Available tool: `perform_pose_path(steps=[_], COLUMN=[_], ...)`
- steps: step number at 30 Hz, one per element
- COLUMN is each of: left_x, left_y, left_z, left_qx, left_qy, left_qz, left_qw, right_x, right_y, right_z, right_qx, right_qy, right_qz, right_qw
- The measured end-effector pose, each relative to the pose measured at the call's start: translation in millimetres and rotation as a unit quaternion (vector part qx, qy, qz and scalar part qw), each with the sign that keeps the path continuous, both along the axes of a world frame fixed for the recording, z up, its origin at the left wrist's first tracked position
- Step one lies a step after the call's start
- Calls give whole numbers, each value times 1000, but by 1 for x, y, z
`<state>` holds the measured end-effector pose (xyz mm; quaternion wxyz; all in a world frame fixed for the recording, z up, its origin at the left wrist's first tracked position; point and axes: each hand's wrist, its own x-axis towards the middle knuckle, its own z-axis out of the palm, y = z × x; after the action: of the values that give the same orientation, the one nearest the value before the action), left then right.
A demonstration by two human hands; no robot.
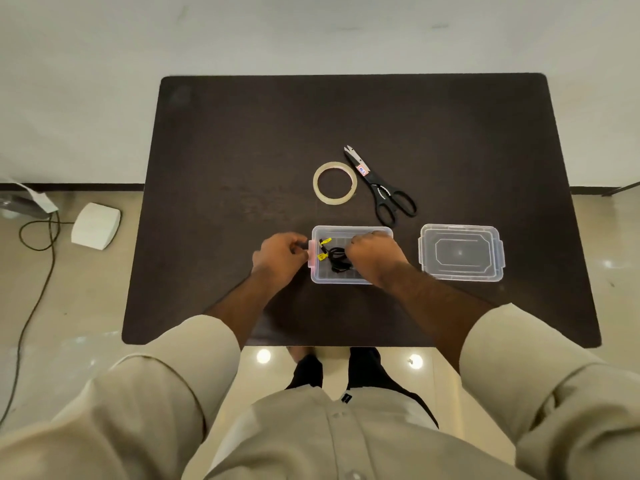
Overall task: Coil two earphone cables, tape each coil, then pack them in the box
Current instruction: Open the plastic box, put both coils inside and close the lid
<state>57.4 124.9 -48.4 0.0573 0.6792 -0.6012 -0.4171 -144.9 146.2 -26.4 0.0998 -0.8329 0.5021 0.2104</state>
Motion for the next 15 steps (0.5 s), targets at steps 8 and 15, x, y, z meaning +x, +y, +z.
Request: perform_pose_path(steps=[8, 15], left_x=[-1, -12], left_y=[-16, -20], left_z=[-1, -7], left_qx=[20, 22], left_qy=[62, 97], left_qz=[68, 120], left_qw=[996, 988], right_x=[-23, -62], right_y=[-1, -21], right_z=[8, 18], right_qx=[-25, -87], right_qy=[-124, -284], right_qz=[-152, -323], right_qw=[980, 898])
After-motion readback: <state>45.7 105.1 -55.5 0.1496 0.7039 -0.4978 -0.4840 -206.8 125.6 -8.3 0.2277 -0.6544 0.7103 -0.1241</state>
